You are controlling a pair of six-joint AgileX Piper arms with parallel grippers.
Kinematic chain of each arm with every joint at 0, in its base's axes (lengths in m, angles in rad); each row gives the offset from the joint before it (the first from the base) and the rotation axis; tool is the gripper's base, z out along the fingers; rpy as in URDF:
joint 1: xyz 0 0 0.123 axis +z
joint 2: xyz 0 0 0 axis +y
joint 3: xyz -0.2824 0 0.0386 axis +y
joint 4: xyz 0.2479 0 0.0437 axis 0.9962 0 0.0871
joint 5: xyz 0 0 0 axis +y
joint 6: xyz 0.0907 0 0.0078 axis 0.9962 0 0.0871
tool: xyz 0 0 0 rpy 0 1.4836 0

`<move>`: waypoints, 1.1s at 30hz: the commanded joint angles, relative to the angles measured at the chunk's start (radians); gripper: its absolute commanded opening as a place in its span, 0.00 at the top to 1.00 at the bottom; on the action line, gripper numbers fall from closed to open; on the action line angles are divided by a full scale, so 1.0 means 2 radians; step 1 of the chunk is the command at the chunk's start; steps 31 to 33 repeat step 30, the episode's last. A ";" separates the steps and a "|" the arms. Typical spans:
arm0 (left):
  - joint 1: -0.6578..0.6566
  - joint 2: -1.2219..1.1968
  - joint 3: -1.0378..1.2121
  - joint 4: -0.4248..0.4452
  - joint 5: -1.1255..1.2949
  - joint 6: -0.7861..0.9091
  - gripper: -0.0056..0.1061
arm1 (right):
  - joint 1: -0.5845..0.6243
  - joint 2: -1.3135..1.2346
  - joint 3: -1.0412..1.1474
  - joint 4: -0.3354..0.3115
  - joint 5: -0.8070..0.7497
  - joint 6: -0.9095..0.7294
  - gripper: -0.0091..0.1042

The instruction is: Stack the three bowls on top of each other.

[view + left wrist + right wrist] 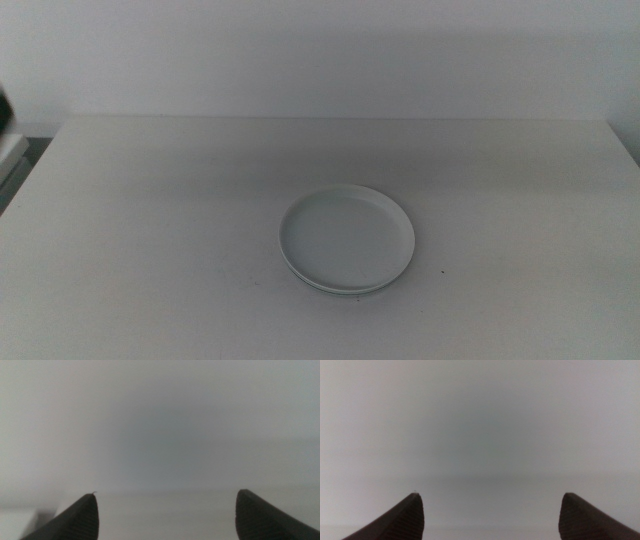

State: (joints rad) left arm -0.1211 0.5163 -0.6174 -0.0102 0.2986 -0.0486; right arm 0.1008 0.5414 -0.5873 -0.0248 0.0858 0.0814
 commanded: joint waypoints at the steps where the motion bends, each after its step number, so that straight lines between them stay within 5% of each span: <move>1: 0.000 -0.038 0.058 -0.013 -0.016 -0.004 0.11 | -0.028 -0.064 0.081 -0.006 -0.014 -0.001 0.10; 10: 0.000 -0.258 0.249 -0.021 -0.053 -0.004 0.11 | -0.047 -0.271 0.274 -0.013 0.007 -0.001 0.10; 33: 0.000 -0.258 0.309 -0.021 -0.118 -0.002 0.11 | -0.047 -0.271 0.294 -0.020 0.009 0.000 0.10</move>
